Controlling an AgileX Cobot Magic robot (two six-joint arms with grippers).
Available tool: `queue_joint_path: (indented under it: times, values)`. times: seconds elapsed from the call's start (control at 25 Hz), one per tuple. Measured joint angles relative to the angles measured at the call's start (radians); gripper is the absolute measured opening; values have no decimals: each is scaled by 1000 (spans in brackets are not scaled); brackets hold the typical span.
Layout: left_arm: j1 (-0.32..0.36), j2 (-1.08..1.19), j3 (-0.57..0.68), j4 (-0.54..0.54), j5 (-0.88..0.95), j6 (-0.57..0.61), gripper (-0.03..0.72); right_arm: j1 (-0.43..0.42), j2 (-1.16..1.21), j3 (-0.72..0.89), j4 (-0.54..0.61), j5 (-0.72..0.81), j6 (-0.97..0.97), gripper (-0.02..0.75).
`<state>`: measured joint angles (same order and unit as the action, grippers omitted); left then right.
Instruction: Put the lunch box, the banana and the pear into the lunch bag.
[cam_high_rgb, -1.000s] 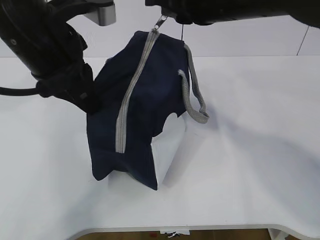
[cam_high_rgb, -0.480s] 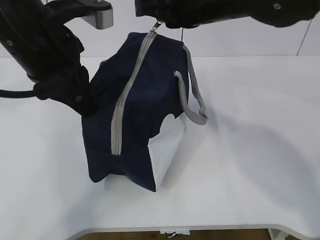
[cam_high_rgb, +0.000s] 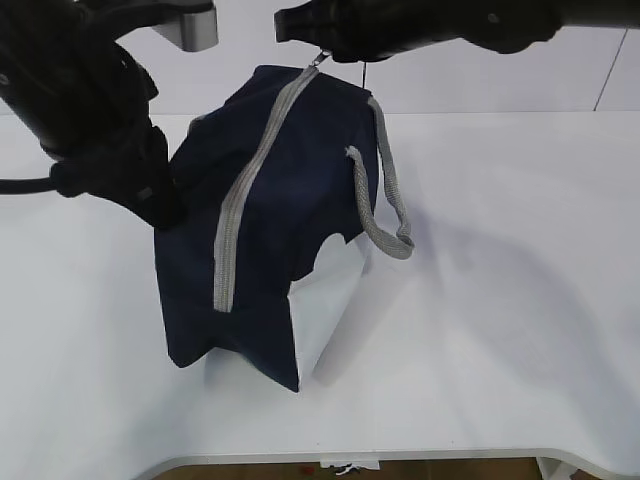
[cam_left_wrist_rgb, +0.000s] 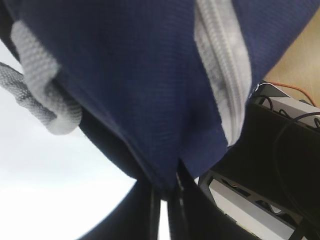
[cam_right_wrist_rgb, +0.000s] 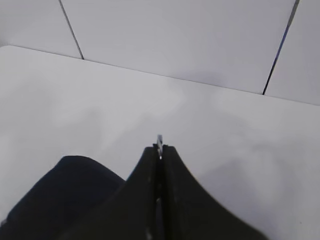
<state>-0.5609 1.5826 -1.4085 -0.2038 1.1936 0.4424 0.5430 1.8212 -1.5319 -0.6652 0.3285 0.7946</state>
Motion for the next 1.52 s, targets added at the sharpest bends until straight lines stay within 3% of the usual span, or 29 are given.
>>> queue_joint_path:
  times: [0.4, 0.6, 0.68, 0.76, 0.8, 0.84, 0.92, 0.96, 1.08, 1.12, 1.52]
  values:
    - [0, -6, 2, 0, 12, 0, -4, -1, 44, -26, -15, 16, 0, 1]
    - [0, -6, 2, 0, 17, -86, 11, -1, 42, -26, 21, 28, 0, 1]
    - [0, -6, -7, 0, 22, -128, 39, -1, 42, -26, 35, 35, 0, 1]
    - [0, -8, -52, 0, 31, -170, 172, -1, 42, -26, 41, 41, 0, 1]
    - [0, -10, -54, 0, 36, -213, 172, -1, 42, -26, 46, 43, 0, 1]
    - [0, -12, -81, 0, 40, -244, 290, -1, 42, -26, 46, 45, 0, 1]
    - [0, -12, -86, 0, 42, -278, 323, -1, 42, -26, 52, 51, 0, 1]
    - [0, -12, -123, 0, 44, -291, 454, -1, 42, -26, 54, 53, 0, 1]
    - [0, -14, -130, 0, 44, -304, 468, -1, 42, -26, 55, 58, 0, 1]
    - [0, -14, -154, 0, 34, -313, 507, -1, 42, -26, 55, 57, 0, 1]
    - [33, 134, -295, -48, -88, -320, 507, -1, 42, -26, 78, 61, 0, 1]
